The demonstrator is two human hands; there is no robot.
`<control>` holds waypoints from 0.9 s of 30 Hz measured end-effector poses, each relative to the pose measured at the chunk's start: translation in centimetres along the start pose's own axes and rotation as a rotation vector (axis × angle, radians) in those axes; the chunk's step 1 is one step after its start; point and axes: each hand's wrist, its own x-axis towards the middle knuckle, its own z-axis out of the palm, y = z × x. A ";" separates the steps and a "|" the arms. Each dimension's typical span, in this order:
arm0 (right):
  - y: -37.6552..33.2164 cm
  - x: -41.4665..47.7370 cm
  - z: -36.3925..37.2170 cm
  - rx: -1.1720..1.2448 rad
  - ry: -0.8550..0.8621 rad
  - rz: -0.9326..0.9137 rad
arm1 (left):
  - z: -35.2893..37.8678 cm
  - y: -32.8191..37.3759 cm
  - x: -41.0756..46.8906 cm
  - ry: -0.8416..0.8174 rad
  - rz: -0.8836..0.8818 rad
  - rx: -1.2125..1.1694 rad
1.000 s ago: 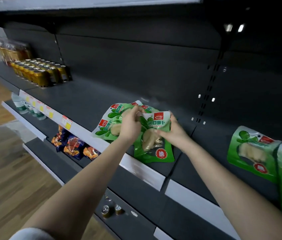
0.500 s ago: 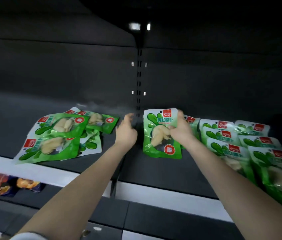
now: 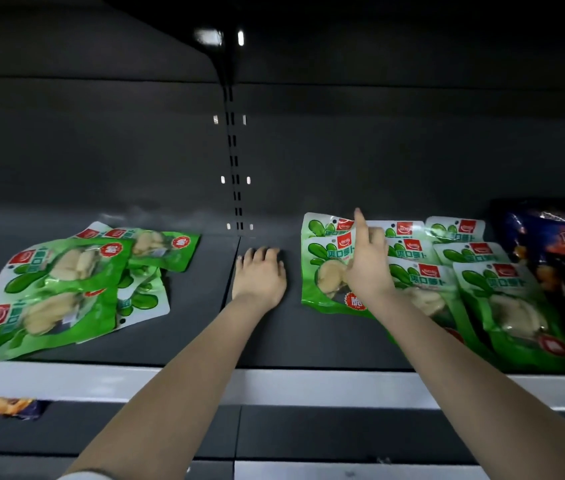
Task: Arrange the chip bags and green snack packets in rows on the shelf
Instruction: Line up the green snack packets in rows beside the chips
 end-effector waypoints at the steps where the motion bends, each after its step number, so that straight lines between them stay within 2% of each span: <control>1: -0.2 0.0 0.2 -0.060 0.033 -0.034 | 0.0 0.0 0.0 0.001 0.000 0.001; 3: -0.6 0.0 0.5 -0.201 -0.011 -0.109 | 0.2 -0.1 0.0 0.006 0.005 0.000; 8: -1.7 0.3 2.4 -0.370 -0.347 -0.111 | 0.3 -0.2 0.1 0.022 0.023 -0.001; 13: -1.7 2.1 3.1 -0.480 -0.319 -0.119 | 0.3 -0.3 0.2 0.017 0.006 -0.016; 22: -1.6 2.8 3.3 -0.486 -0.459 -0.111 | 0.4 -0.3 0.1 0.000 -0.009 -0.018; 27: -1.5 2.4 3.3 -0.423 -0.393 -0.126 | 0.4 -0.2 0.1 -0.007 -0.009 -0.011</control>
